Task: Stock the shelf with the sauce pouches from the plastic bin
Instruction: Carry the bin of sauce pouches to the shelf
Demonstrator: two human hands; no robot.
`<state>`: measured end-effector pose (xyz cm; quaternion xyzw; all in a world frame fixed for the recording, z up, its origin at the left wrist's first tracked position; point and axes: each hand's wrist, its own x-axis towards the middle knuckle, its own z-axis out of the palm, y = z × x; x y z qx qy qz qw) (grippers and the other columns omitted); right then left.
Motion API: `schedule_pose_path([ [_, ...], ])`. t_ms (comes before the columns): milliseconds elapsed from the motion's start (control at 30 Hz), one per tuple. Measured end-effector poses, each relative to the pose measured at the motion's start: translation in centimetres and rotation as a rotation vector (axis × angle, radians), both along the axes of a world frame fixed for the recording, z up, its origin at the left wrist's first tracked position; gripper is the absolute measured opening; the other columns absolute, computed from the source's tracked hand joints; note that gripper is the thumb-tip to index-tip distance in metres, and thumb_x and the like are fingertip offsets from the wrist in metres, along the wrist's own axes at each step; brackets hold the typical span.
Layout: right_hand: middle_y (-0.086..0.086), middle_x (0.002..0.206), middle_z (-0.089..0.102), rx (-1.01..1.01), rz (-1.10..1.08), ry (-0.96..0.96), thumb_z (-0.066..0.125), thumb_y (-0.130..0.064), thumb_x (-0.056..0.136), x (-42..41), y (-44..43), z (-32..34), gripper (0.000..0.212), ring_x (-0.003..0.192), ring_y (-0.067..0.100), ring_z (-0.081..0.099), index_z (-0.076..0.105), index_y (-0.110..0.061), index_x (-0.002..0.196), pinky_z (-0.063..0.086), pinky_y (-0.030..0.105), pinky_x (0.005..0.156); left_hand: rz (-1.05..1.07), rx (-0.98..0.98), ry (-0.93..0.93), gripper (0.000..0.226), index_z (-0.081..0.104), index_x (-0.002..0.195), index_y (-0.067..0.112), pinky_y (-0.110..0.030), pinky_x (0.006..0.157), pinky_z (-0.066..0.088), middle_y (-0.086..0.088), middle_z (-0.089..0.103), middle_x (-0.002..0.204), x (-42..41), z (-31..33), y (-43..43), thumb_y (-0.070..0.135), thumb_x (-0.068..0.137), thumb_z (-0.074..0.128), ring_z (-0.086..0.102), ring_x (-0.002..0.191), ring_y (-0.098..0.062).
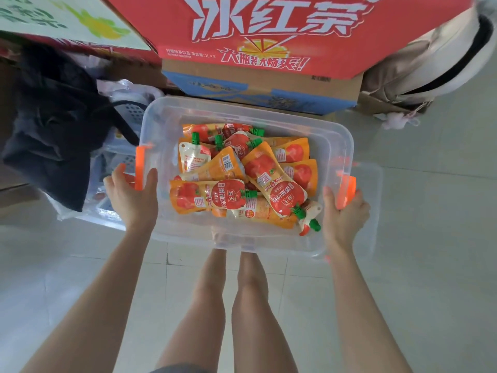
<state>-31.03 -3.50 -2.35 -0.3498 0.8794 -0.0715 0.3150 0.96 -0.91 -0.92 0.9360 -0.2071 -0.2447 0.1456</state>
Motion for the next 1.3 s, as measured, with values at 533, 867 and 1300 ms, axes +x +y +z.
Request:
schedule_pose_path([
  [533,0.005,0.095,0.059,-0.158,-0.188,-0.210,0.050,-0.040,0.095,0.3,3.1,6.5,0.034,0.088,0.019,0.054,0.056,-0.007,0.100,0.037,0.025,0.076,0.238,-0.139,0.233,0.046,0.043,0.067,0.015,-0.042,0.066,0.045,0.001,0.039,0.060,0.7,5.2,6.1,0.056,0.081,0.055,0.042,0.063,-0.018],
  [867,0.006,0.089,0.061,-0.157,0.079,-0.314,0.056,-0.039,0.091,1.3,8.4,17.1,0.031,0.084,0.021,0.056,0.058,-0.009,0.091,0.037,0.026,0.073,0.569,-0.191,0.236,0.051,0.050,0.069,0.008,-0.034,0.058,0.039,-0.008,0.046,0.062,-0.6,16.6,21.1,0.057,0.079,0.060,0.046,0.062,-0.024],
  [1300,-0.008,0.077,0.055,-0.136,0.786,-0.506,0.058,-0.038,0.090,11.9,14.3,24.3,0.029,0.070,0.009,0.051,0.056,-0.010,0.094,0.038,0.011,0.055,1.292,-0.451,0.109,0.053,0.035,0.061,0.014,-0.028,0.051,0.032,-0.004,0.034,0.060,-7.9,23.2,43.2,0.055,0.078,0.065,0.035,0.052,-0.018],
])
